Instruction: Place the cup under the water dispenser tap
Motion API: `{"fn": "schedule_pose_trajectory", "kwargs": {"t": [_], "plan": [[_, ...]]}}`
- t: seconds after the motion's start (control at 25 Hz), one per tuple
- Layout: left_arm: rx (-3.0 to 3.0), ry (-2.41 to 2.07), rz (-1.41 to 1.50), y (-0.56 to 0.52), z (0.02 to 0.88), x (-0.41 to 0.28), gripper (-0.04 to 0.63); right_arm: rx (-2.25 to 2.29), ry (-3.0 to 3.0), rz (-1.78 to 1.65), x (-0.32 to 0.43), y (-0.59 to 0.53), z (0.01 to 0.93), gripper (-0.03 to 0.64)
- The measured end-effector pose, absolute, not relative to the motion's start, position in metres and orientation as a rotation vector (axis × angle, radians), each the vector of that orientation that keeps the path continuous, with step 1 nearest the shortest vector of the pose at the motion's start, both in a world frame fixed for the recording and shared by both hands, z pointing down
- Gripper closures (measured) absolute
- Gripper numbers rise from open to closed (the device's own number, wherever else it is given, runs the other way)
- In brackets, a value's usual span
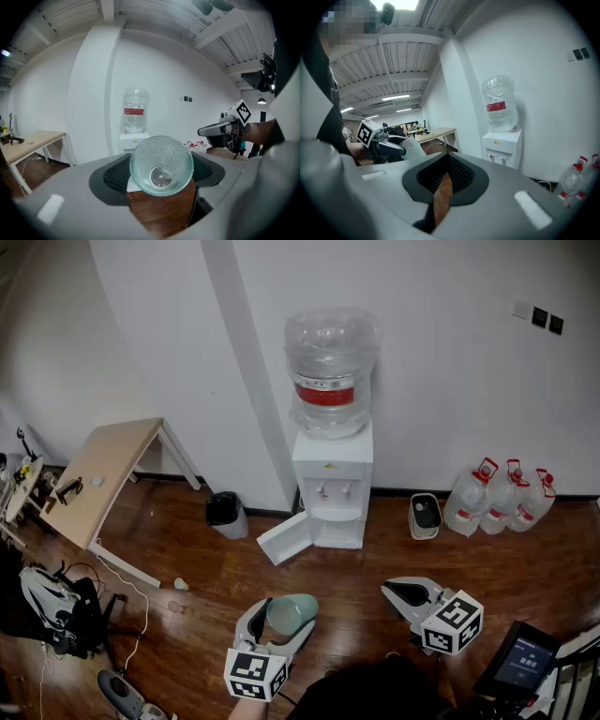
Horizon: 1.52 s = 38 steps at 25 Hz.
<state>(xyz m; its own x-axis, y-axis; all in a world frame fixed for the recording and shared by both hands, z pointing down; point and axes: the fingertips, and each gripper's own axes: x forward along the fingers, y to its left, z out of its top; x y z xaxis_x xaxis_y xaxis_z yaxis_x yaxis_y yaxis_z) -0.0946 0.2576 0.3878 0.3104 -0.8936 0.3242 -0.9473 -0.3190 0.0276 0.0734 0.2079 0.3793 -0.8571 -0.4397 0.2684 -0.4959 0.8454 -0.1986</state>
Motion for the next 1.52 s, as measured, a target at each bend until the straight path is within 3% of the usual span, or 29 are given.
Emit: {"fn": "schedule_pose_trajectory", "kwargs": {"t": [0.56,1.24,1.52], "plan": [[2.383,-1.61,0.398,0.182,0.407,-0.129,0.104,0.824,-2.768,0.471,0.053,0.145,0.404,0.615],[2.319,-1.571,0.565,-0.037,0.435,-0.063,0.104,0.724,-2.799,0.529,0.108,-0.064,0.414,0.615],[2.297,-1.485,0.638,-0.096,0.493,-0.062,0.104,0.747,-2.746,0.587,0.109,-0.106,0.425,0.615]]}}
